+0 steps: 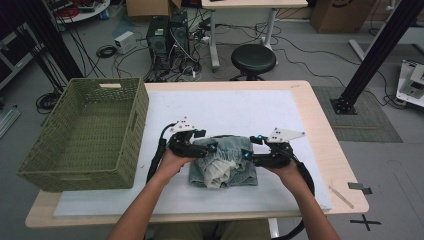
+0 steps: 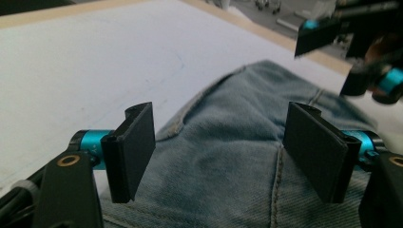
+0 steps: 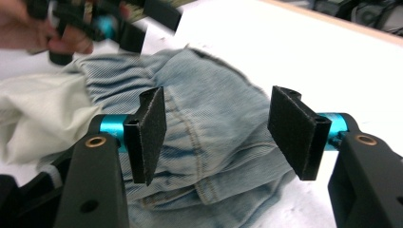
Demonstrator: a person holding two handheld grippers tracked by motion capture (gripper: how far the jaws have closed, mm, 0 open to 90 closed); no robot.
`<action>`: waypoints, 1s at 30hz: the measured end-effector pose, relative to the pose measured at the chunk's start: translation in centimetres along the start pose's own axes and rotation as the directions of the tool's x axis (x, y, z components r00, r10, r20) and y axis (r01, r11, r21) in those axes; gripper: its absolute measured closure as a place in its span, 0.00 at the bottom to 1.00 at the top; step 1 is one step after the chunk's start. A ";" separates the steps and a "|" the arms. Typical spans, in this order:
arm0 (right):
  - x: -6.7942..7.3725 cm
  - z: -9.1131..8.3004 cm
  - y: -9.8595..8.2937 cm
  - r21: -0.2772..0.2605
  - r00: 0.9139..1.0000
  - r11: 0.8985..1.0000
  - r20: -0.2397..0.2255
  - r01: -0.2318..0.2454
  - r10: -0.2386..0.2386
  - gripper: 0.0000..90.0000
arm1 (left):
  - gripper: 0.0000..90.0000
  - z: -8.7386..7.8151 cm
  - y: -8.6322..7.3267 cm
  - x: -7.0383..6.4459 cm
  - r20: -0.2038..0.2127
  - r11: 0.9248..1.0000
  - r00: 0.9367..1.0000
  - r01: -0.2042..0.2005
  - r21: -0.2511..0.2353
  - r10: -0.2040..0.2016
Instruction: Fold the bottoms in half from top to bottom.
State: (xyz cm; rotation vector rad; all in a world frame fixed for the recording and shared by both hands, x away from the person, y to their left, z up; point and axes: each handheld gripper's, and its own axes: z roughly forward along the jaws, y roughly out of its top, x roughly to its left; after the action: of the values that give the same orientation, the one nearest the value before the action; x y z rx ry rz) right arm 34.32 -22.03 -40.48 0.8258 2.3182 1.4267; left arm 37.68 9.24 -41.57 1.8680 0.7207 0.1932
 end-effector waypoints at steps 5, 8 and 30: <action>-0.2 -0.3 0.2 -0.013 0.999 1.000 0.037 -0.008 0.009 0.43 | 0.31 0.1 -0.5 0.0 0.007 0.998 1.000 -0.003 0.058 0.003; -0.3 -0.4 0.2 -0.007 0.998 1.000 0.060 -0.015 0.015 0.43 | 0.32 0.1 -0.8 0.0 0.008 0.995 1.000 -0.010 0.095 0.009; 0.0 -0.3 -0.2 0.099 0.998 0.995 -0.057 0.032 -0.027 0.44 | 0.33 -3.4 -1.4 2.1 -0.088 0.997 0.996 0.026 -0.074 -0.033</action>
State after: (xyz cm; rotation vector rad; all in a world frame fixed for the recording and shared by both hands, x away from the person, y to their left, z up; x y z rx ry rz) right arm 34.07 -22.31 -40.55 0.7849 2.4499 1.3480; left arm 37.28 13.47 -41.84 1.7870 0.7914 0.2820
